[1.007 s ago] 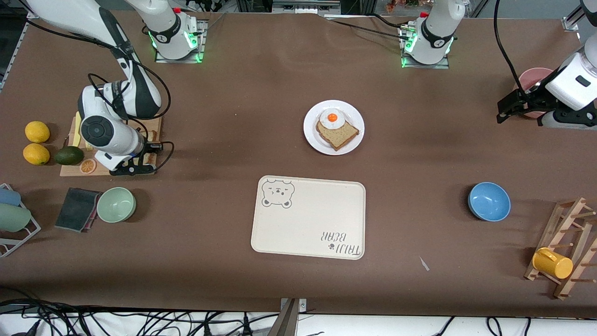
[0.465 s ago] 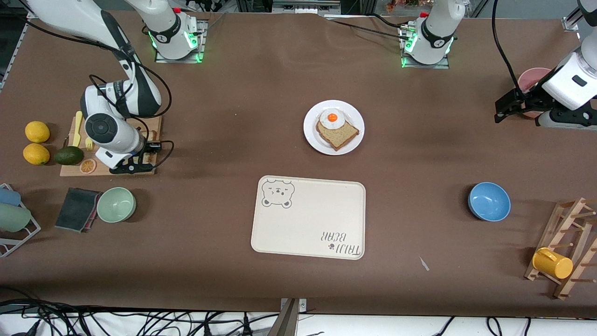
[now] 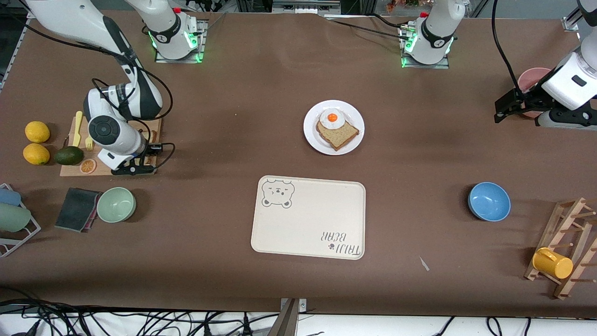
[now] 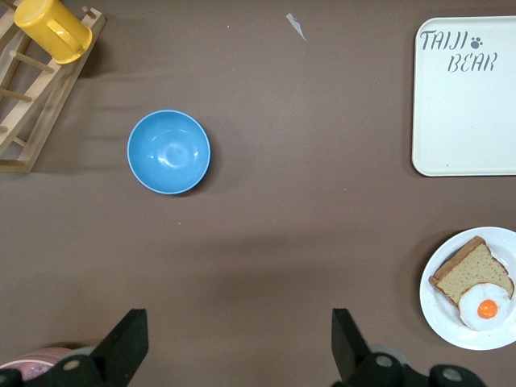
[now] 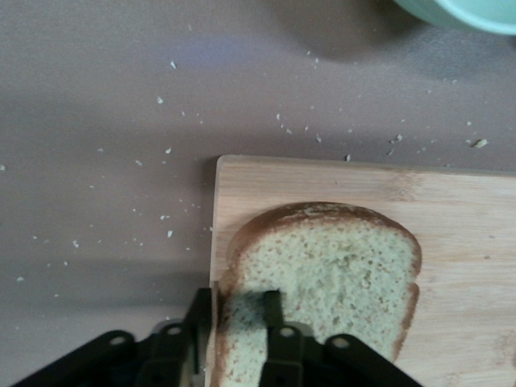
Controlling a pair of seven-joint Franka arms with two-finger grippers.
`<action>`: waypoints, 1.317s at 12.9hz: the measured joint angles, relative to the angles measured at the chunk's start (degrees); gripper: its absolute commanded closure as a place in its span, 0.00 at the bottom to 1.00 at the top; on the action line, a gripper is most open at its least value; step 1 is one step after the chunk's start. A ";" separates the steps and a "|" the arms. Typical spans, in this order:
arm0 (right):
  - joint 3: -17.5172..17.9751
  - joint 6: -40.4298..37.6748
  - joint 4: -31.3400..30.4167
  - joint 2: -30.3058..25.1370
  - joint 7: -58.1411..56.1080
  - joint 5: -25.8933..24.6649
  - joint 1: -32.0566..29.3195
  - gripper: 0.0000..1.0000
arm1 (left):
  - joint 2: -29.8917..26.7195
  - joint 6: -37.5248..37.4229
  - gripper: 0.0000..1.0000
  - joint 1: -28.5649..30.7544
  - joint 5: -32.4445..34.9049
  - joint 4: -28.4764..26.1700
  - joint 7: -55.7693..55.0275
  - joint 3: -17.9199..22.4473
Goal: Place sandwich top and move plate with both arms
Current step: 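Grasp the bread slice edge with the right gripper and lift it, then carry the bread slice with the right gripper to the white plate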
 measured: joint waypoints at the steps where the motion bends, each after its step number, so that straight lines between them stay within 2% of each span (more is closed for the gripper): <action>1: -0.07 0.02 0.00 0.00 0.00 -0.02 0.00 0.94 | 0.00 0.00 0.00 0.00 0.00 0.00 0.00 0.00; 2: -0.07 0.02 0.00 0.00 0.00 -0.02 0.00 1.00 | 0.00 0.00 0.00 0.00 0.00 0.00 0.00 0.00; 8: -0.02 -0.22 0.17 -0.17 0.53 -0.02 0.02 1.00 | 0.00 0.00 0.00 0.00 0.00 0.00 0.00 0.00; 10: 0.67 -4.02 2.76 -0.20 1.12 -0.02 0.03 1.00 | 0.00 0.00 0.00 0.00 0.00 0.00 0.00 0.00; 13: 5.04 -13.26 9.86 -0.35 4.66 -0.02 0.09 1.00 | 0.00 0.00 0.00 0.06 0.00 0.00 0.00 0.15; 17: 12.59 -21.53 15.35 -0.47 11.81 0.01 0.36 1.00 | 0.00 0.00 0.00 0.31 0.00 0.00 0.00 0.30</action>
